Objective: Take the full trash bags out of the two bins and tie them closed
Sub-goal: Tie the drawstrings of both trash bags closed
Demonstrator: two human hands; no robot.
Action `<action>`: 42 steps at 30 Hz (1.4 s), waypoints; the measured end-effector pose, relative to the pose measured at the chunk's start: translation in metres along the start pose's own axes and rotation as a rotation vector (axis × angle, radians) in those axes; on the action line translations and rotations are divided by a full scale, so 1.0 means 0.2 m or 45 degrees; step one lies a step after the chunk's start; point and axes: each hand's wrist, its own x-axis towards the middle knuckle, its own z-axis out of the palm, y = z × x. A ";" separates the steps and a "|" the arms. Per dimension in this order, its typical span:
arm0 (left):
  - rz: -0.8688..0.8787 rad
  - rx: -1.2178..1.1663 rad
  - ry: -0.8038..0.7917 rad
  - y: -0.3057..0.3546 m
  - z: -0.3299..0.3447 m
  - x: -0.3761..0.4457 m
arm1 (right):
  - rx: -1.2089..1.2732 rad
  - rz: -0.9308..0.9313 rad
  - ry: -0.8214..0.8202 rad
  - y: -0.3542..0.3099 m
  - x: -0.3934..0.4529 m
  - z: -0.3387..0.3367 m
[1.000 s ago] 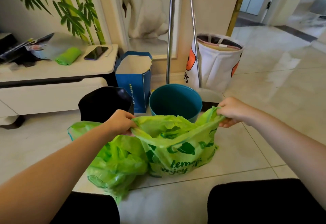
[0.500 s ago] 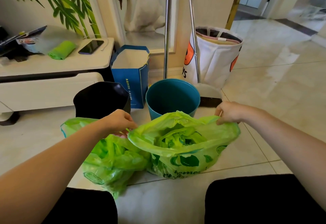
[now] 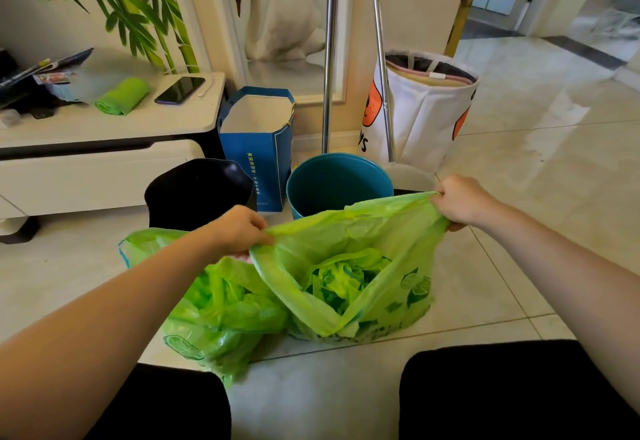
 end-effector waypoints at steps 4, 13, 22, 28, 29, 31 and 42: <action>-0.009 -0.011 0.205 -0.03 -0.12 0.01 | -0.017 0.191 0.048 0.04 0.00 -0.04; 0.116 0.233 0.534 -0.07 -0.17 0.02 | -0.374 0.077 -0.306 -0.02 -0.03 0.01; 0.648 0.550 0.564 0.05 -0.04 -0.07 | -0.269 -0.488 -0.448 -0.25 -0.07 0.17; 1.159 0.661 0.021 0.11 0.24 -0.21 | -0.590 -0.517 -0.618 -0.34 -0.06 0.33; 1.174 0.700 -0.069 0.11 0.29 -0.21 | -0.588 -0.508 -0.617 -0.34 -0.05 0.34; 1.168 0.799 -0.208 0.10 0.38 -0.22 | -0.565 -0.477 -0.609 -0.34 -0.03 0.35; 1.149 1.275 -0.356 0.03 0.56 -0.20 | -0.335 -0.427 -0.768 -0.31 0.02 0.34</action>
